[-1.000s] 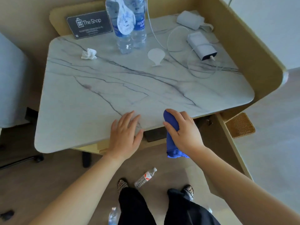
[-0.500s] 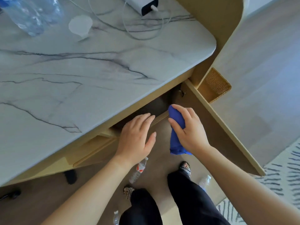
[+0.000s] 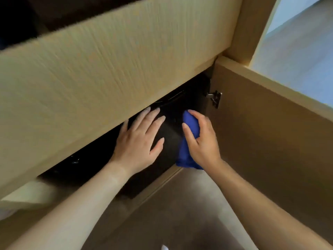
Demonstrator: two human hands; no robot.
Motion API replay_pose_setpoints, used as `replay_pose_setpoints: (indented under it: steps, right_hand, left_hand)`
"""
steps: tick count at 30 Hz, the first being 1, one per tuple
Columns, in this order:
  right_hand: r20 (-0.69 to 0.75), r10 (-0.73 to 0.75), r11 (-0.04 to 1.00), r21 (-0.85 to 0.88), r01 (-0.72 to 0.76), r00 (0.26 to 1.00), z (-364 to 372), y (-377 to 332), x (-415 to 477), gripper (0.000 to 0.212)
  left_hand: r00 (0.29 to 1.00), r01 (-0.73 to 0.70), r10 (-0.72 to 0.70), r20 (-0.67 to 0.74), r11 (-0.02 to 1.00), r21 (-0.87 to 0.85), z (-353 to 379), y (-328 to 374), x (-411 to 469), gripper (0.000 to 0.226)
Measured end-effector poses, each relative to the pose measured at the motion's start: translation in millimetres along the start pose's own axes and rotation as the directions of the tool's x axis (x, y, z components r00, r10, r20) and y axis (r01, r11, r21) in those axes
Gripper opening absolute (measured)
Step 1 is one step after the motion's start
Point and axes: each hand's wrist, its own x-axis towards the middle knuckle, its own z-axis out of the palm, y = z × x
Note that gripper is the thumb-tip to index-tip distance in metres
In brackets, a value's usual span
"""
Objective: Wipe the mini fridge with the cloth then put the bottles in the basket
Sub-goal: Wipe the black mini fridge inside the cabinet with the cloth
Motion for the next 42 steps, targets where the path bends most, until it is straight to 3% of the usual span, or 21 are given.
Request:
replay_pose_setpoints:
  steps: [4,8,13,18,22,26,30,34,37,42]
  right_hand:
    - [-0.213,-0.102,0.984,0.119,0.129,0.972,45.9,44.1,32.0,0.038]
    - [-0.398,-0.180,0.952,0.160,0.261,0.900,75.8,62.1,48.9,0.037]
    - [-0.608,-0.222,0.932,0.096,0.349,0.762,80.4,58.2,76.9,0.042]
    - [-0.620,-0.294,0.922,0.016,0.386,0.728,86.0,61.5,82.8,0.043]
    - [-0.533,-0.393,0.905,-0.077,0.419,0.749,90.6,79.2,76.2,0.035]
    - [-0.535,-0.310,0.940,-0.046,0.339,0.786,91.3,85.2,73.1,0.037]
    - [-0.600,-0.286,0.935,-0.004,0.354,0.747,88.2,67.5,81.9,0.042]
    - [-0.597,-0.351,0.908,-0.030,0.418,0.721,87.6,67.8,84.5,0.038]
    - [-0.541,-0.381,0.908,-0.067,0.413,0.750,88.9,82.6,79.9,0.036]
    - [-0.552,-0.301,0.936,-0.015,0.352,0.777,84.5,74.3,80.1,0.043]
  left_hand:
    - [0.961,0.111,-0.040,-0.274,0.962,0.249,37.7,-11.7,19.0,0.056]
    - [0.874,0.230,-0.058,-0.482,0.924,0.306,58.6,-8.4,29.7,0.051]
    - [0.789,0.277,0.008,-0.614,0.888,0.367,72.6,-11.9,32.6,0.037]
    - [0.734,0.330,-0.004,-0.679,0.876,0.351,75.8,-9.4,37.7,0.030]
    - [0.709,0.356,-0.037,-0.704,0.881,0.313,77.9,-6.2,39.7,0.028]
    - [0.693,0.388,-0.082,-0.716,0.880,0.275,80.8,-0.9,41.4,0.027]
    - [0.684,0.391,-0.096,-0.724,0.885,0.252,83.7,-0.2,41.3,0.028]
    - [0.670,0.396,-0.093,-0.736,0.884,0.249,84.4,0.6,42.5,0.028]
    - [0.670,0.398,-0.093,-0.736,0.883,0.251,84.4,0.5,42.8,0.029]
    - [0.666,0.395,-0.097,-0.740,0.887,0.239,85.4,1.2,42.8,0.029]
